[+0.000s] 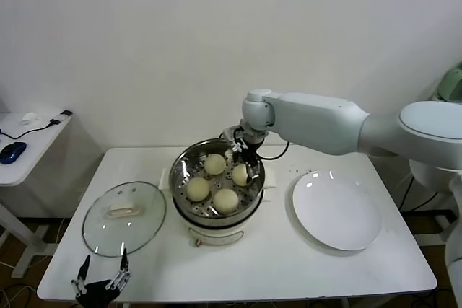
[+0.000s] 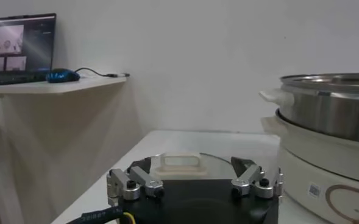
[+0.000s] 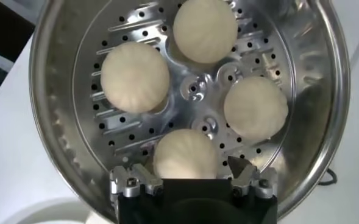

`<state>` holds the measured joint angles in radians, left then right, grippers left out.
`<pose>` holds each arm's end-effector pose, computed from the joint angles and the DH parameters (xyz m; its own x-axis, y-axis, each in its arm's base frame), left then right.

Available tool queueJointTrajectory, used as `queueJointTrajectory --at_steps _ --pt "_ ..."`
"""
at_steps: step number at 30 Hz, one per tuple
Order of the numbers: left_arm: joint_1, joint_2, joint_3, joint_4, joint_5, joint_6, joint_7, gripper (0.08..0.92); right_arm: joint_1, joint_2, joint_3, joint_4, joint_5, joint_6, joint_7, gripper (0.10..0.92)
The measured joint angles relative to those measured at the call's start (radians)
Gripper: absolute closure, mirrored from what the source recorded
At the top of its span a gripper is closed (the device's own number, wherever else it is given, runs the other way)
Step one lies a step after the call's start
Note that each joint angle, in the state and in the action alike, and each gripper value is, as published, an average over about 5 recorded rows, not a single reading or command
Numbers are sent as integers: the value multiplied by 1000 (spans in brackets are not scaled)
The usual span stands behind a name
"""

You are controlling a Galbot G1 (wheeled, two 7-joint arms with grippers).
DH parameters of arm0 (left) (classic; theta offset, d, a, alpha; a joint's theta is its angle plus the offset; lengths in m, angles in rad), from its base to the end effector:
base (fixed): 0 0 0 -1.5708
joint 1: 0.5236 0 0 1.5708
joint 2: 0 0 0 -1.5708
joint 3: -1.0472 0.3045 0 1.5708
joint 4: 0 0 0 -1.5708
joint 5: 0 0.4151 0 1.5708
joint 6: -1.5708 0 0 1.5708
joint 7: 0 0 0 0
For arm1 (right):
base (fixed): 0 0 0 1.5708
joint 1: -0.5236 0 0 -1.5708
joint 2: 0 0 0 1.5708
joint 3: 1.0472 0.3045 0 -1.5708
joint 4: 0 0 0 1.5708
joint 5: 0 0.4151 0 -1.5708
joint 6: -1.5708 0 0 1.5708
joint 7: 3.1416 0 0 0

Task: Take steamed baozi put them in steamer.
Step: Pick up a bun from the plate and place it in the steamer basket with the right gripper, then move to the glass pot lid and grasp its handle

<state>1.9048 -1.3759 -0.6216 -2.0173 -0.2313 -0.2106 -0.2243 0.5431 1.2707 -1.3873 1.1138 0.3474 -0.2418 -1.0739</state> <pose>0.1562 0.0602 -0.3576 -0.9555 -0.2280 0.1872 -0.2262 0.9736 0.0312 0.5720 0.1913 -0.1131 -0.1037 -0.1651 0.9808 -0.8717 -0.4597 -0.1696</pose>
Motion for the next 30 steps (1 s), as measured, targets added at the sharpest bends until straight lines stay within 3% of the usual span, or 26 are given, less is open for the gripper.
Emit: queueJointTrajectory --at_steps 11,15,21,25,30 --pt "-18 8 -5 -13 27 15 -2 177 -74 -152 254 99 40 72 109 203" --pt "-33 17 -11 -15 56 21 -11 177 -188 -233 429 170 81 159 282 203" --pt "-65 27 -7 -12 122 38 -30 177 -485 -304 758 292 99 297 657 203" --pt "-92 35 -10 -4 176 53 -45 177 -733 -307 1011 352 78 376 868 203" --pt "-129 50 -22 16 259 59 -67 177 -1036 -255 1322 392 48 471 1029 203"
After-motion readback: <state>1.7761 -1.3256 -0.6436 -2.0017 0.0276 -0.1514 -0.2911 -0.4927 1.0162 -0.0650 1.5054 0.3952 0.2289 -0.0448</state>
